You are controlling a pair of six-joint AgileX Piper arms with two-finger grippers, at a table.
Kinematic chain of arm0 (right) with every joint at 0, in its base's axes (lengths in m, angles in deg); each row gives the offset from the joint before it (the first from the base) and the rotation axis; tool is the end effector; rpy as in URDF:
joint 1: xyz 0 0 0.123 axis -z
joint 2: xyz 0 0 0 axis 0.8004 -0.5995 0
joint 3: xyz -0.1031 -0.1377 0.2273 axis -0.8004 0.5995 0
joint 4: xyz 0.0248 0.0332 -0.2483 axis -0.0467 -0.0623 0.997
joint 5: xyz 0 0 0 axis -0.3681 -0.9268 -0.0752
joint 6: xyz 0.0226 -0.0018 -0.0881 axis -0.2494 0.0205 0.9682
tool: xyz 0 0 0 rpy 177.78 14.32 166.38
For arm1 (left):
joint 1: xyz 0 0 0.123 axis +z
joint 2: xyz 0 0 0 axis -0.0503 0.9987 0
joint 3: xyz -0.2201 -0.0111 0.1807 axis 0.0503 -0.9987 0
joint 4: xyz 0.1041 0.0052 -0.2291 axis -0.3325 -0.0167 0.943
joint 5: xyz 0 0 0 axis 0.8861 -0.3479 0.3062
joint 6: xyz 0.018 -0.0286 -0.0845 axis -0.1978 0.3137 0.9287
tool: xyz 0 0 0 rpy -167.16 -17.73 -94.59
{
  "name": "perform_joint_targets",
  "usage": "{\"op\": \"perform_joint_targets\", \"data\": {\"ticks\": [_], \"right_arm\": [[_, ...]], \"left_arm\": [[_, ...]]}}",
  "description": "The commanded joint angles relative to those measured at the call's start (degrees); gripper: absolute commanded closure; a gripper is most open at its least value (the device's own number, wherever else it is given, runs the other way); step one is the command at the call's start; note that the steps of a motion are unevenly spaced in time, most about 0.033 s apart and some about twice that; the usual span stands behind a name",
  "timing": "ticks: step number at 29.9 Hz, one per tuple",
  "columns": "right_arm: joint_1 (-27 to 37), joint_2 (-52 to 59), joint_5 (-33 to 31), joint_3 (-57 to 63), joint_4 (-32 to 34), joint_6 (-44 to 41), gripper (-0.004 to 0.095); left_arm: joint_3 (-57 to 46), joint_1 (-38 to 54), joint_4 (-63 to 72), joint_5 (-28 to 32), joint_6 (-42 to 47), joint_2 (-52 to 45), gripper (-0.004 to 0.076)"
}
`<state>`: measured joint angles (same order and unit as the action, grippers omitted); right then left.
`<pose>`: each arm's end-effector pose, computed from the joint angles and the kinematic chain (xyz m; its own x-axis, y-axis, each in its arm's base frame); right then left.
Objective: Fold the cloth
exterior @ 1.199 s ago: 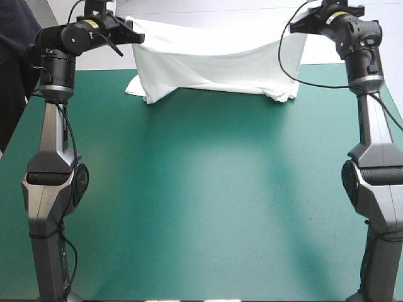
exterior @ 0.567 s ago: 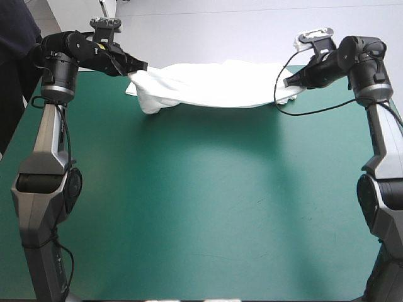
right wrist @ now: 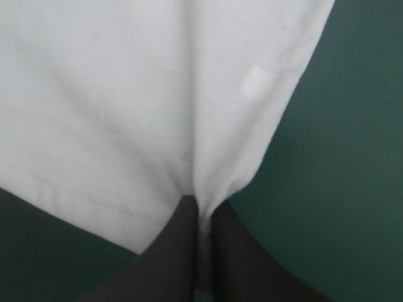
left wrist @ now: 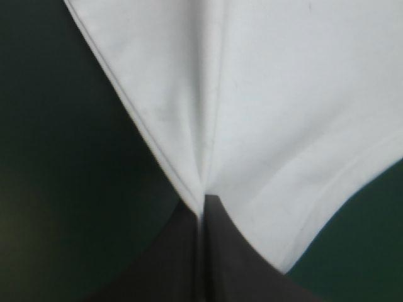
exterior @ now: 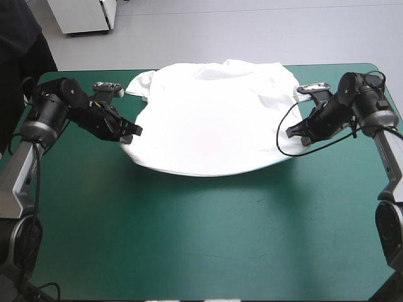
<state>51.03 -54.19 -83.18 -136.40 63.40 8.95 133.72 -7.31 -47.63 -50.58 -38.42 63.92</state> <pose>0.3598 0.0305 0.3172 -0.9082 -0.2704 -0.3195 -0.3178 0.9422 0.1059 0.3415 -0.0551 0.3374 -0.8905 0.2526 -0.3784 0.3537 0.9075 -0.2266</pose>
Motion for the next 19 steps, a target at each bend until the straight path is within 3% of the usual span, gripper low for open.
{"op": "perform_joint_targets", "data": {"ticks": [1, 11, 19], "right_arm": [[0.41, 8.19, -1.05, 6.49, -0.69, 0.28, 0.0921], [-4.60, 28.82, 0.27, 34.70, 1.67, -0.57, 0.0921], [-6.46, 40.19, -1.07, 48.27, 2.54, -3.49, 0.0921]], "left_arm": [[-8.35, 0.01, 1.98, -2.60, -1.22, -8.01, 0.0746], [-33.30, -3.78, 2.29, 0.76, -2.22, -26.25, 0.0746], [-42.82, -6.59, 0.83, -0.50, -1.42, -32.24, 0.0746]]}}
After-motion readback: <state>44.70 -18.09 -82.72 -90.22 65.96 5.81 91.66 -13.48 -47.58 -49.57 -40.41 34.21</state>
